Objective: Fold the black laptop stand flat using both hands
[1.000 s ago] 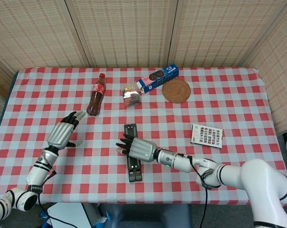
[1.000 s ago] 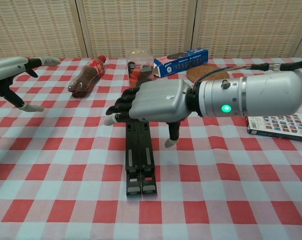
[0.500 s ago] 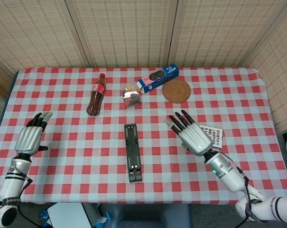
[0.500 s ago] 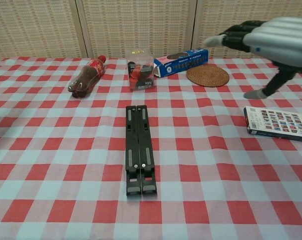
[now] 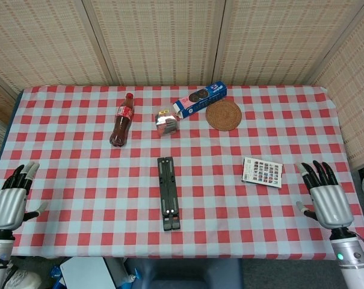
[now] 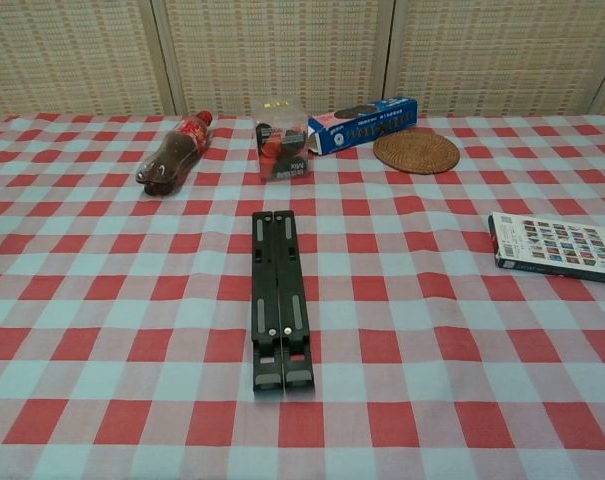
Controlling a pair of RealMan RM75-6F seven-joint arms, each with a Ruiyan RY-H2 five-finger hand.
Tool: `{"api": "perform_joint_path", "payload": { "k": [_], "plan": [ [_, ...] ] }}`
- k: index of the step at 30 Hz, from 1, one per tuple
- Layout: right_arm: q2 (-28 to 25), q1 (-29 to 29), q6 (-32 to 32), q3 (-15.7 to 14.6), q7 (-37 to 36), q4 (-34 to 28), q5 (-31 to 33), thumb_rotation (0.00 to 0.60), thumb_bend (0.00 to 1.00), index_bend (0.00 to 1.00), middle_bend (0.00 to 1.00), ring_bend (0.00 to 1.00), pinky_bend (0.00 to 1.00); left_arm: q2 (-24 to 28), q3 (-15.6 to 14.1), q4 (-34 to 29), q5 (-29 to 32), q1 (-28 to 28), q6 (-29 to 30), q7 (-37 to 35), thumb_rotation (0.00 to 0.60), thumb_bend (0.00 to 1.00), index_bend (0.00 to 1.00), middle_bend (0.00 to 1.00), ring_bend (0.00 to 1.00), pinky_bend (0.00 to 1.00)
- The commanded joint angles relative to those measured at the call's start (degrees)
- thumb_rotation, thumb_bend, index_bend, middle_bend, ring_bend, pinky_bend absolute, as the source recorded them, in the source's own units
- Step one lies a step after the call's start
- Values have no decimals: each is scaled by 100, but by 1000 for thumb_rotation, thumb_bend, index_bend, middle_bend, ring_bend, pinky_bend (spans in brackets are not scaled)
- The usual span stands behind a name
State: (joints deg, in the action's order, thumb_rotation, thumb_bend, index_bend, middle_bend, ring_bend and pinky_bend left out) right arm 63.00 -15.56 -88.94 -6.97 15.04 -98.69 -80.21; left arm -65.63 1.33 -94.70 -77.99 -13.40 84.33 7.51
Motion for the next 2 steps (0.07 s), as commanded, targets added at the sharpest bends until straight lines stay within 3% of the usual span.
{"api": "perform_joint_path", "payload": {
  "k": [1, 2],
  "plan": [
    [-59, 299, -270, -59, -150, 123, -205, 600, 186, 40, 121, 0, 0, 103, -117, -193, -139, 164, 153, 89, 600, 195, 0, 0, 0, 172],
    [-61, 338, -311, -44, -160, 140, -254, 600, 186, 42, 123, 0, 0, 114, -134, -231, -168, 193, 172, 118, 600, 195, 0, 0, 0, 172]
  ]
}}
